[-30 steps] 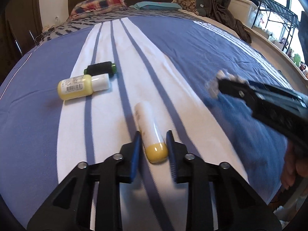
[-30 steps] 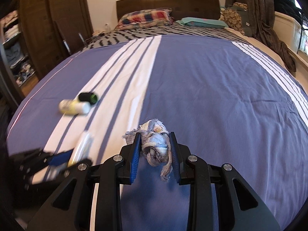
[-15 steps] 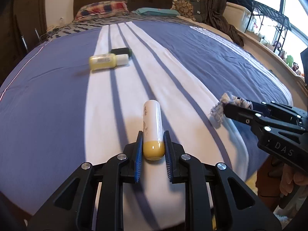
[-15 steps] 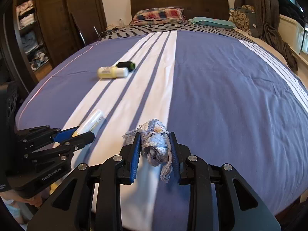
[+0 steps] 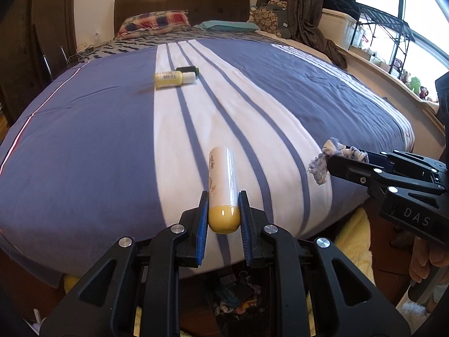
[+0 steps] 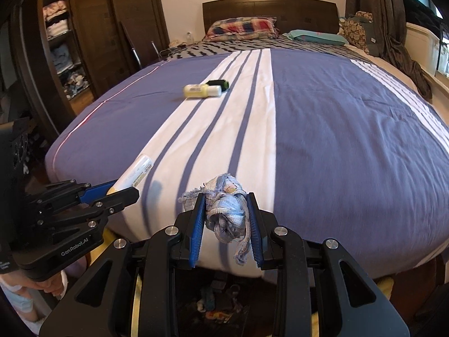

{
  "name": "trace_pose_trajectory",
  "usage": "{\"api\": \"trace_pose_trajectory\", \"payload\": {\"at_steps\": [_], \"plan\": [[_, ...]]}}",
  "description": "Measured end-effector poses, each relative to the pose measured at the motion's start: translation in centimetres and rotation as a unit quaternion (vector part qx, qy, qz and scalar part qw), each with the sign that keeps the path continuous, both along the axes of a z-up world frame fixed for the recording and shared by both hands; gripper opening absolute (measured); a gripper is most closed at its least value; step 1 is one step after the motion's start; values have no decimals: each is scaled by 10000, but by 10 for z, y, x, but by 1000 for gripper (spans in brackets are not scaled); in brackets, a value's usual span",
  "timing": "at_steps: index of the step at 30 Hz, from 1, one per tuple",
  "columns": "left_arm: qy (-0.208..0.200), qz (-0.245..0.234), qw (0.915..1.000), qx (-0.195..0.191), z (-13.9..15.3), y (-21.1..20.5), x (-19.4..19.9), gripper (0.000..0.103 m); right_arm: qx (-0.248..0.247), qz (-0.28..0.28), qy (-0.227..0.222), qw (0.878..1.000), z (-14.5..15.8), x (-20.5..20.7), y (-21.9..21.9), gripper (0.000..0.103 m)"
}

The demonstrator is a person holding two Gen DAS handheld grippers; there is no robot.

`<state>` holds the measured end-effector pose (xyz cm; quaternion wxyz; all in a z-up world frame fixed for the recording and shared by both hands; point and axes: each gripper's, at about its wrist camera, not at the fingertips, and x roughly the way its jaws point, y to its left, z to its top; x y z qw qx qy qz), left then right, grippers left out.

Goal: Collect trash
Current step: 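Carry the cream tube and grey sock down to the bin and open both tools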

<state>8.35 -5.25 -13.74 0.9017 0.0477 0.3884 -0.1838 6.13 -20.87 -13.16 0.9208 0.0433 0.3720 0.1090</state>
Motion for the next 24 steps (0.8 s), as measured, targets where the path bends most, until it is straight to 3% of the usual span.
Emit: {"api": "trace_pose_trajectory", "payload": {"at_steps": [6, 14, 24], "plan": [[240, 14, 9997, 3, -24, 8, -31, 19, 51, 47, 165, 9998, -19, -28, 10, 30], [758, 52, 9970, 148, -69, 15, -55, 19, -189, 118, 742, 9970, -66, -45, 21, 30], [1645, 2, 9860, 283, -140, 18, -66, 19, -140, 61, 1568, 9875, -130, -55, 23, 30]]}}
